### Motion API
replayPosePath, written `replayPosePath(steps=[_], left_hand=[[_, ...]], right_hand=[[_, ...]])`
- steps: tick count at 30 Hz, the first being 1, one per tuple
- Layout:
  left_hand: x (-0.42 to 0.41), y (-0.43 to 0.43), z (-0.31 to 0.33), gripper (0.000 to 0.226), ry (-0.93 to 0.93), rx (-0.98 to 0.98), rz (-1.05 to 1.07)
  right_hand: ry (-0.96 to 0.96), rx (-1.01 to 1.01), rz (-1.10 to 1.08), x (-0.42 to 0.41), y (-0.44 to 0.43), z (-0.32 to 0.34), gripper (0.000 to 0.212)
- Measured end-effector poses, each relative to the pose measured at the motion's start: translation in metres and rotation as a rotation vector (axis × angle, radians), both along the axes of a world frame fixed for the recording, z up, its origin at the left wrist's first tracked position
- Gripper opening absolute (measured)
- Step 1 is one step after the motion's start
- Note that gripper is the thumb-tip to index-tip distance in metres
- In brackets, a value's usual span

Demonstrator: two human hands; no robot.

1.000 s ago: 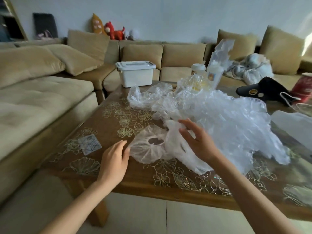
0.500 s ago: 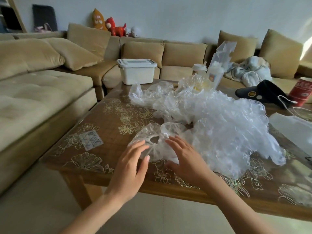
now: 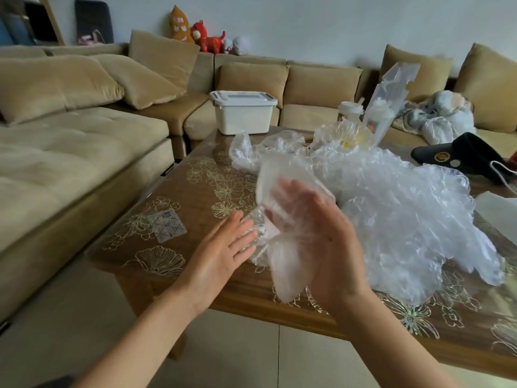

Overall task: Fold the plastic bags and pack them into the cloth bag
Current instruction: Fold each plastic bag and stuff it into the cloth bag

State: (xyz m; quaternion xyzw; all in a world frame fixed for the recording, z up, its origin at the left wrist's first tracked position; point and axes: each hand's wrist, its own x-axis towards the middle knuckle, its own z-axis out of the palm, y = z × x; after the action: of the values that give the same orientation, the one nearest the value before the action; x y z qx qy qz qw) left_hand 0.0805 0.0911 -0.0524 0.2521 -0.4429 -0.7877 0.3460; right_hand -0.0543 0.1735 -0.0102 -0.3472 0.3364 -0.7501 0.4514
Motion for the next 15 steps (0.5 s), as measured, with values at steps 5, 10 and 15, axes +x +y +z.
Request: replayPosePath(steps=[5,10,15], left_hand=[[0.014,-0.010,0.008,0.079,0.092,0.121,-0.127],[0.023,-0.019,0.000,0.027,-0.026,0.203,0.175],[0.042,-0.042,-0.009,0.005,-0.324,0.036,0.602]], right_hand=[[-0.344,0.239,0.251,-0.008,-0.011,0.001,0.036],[-0.108,0.360,0.149,-0.014,-0.026,-0.026,0.039],[0.997,0.347,-0.048,-0.020,-0.035,-0.060,0.037]])
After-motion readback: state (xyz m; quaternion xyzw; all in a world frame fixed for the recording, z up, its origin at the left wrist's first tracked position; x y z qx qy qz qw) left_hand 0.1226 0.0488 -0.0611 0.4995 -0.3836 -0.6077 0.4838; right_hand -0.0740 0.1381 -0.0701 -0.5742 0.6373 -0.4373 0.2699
